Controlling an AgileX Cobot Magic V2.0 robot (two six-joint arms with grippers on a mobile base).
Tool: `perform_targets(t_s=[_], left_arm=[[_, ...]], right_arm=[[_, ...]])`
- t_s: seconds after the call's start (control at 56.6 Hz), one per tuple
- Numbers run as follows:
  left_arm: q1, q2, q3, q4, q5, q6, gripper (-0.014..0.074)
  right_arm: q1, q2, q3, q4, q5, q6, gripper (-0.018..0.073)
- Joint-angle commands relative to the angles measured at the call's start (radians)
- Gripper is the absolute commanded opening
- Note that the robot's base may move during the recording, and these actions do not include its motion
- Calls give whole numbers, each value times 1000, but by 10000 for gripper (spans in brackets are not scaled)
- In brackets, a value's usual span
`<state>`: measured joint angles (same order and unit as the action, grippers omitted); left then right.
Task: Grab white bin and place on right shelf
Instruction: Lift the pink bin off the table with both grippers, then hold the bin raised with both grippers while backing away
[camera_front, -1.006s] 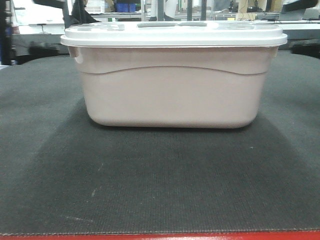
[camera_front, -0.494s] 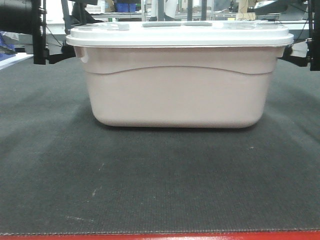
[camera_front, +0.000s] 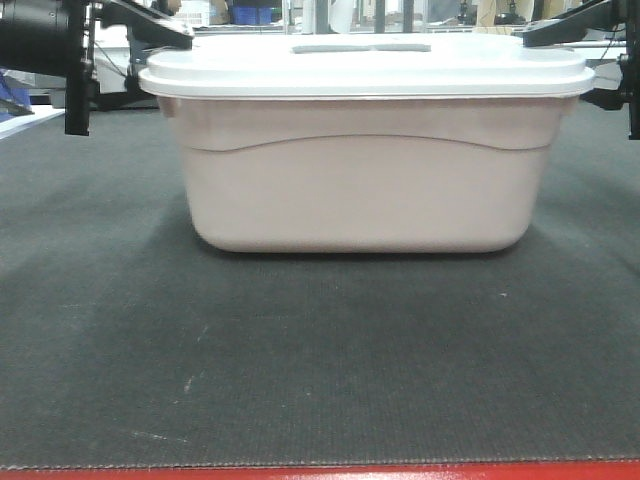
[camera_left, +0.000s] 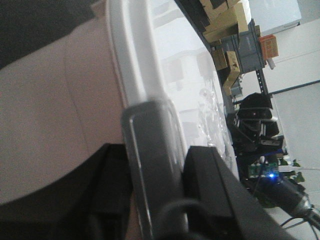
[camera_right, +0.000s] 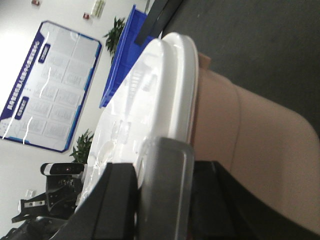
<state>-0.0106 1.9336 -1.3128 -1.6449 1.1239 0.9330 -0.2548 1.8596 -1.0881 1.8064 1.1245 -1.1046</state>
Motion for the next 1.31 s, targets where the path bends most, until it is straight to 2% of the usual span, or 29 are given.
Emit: perform_targets(t_s=[0.0, 0.018, 0.053, 0.071, 0.106, 0.406, 0.777, 1.289], left_arm=[[-17, -55, -30, -96, 165, 22, -103], [-17, -55, -30, -103, 171, 22, -134], [-17, -55, -30, -122, 180, 22, -125], [-17, -59, -30, -194, 221, 22, -118], [-17, -64, -32, -203, 221, 22, -118], [-17, -167, -89, -176, 221, 22, -118], [-17, -353, -140, -170, 221, 22, -118], [-17, -539, -140, 18, 219, -24, -118]], right_arm=[[9, -56, -22, 45, 206, -17, 69], [9, -60, -22, 45, 206, -17, 69], [10, -69, -22, 46, 206, -16, 69], [13, -114, -22, 52, 206, -16, 69], [13, -131, -22, 54, 206, -16, 69], [25, -302, -22, 91, 206, -2, 69], [124, -500, -23, 114, 206, 7, 69], [130, -723, -23, 114, 167, 33, 69]])
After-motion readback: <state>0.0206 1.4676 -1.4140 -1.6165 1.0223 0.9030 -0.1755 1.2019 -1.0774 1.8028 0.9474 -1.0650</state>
